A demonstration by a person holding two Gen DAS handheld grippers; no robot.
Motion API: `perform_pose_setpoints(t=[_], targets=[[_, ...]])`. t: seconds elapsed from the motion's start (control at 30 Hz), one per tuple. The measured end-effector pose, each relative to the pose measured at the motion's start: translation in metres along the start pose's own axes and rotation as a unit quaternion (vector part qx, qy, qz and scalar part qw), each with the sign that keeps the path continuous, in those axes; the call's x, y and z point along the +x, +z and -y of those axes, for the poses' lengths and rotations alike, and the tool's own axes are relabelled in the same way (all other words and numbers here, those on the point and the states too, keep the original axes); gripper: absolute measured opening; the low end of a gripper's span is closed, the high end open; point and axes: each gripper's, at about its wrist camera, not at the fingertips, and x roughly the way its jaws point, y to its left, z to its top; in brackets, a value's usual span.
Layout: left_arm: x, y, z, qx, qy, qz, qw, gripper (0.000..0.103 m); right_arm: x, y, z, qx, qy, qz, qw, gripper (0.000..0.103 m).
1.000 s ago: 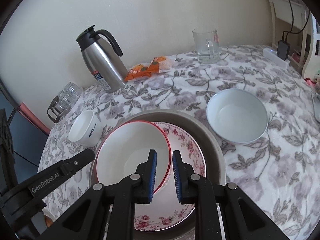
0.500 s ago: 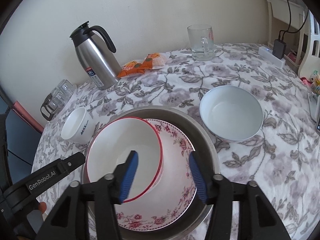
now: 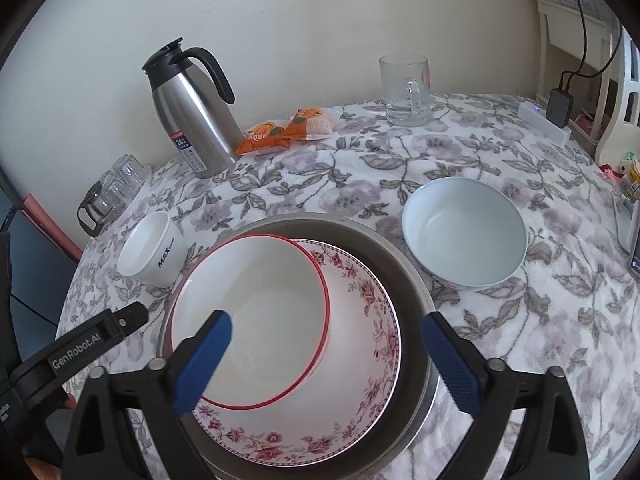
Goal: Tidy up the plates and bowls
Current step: 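Open both grippers to release the red-rimmed bowl, then withdraw both grippers from the basin toward the white square bowl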
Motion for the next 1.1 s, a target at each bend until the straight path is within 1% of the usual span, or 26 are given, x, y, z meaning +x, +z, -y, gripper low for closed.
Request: perform_pose_setpoints(t=[0.17,0.37,0.47,0.57,0.7,0.93,1.1], targets=[[0.001,0.004,-0.022,-0.033,0.012,0.003,0.9994,0.092,-0.001,0.001,-0.006,-0.004,-0.003,0.006,1.000,0.103],[0.001,0.009,-0.047,-0.071,0.027,0.002,0.9971,0.092,-0.005,0.002,-0.023,-0.020,-0.001,0.019,1.000,0.103],[-0.002,0.012,-0.059,-0.088,0.036,0.011,0.9954,0.092,-0.007,0.001,-0.037,-0.034,0.008,0.028,0.999,0.103],[-0.005,0.016,-0.072,-0.102,0.045,0.021,0.9936,0.092,-0.006,-0.001,-0.050,-0.047,0.019,0.028,0.998,0.103],[-0.006,0.019,-0.086,-0.117,0.056,0.026,0.9912,0.092,-0.007,-0.004,-0.069,-0.073,0.029,0.036,0.996,0.103],[-0.003,0.021,-0.111,-0.151,0.062,0.023,0.9863,0.092,-0.007,-0.008,-0.103,-0.113,0.046,0.048,0.991,0.103],[0.002,0.020,-0.121,-0.173,0.061,0.013,0.9830,0.092,-0.004,-0.009,-0.121,-0.119,0.064,0.051,0.989,0.103]])
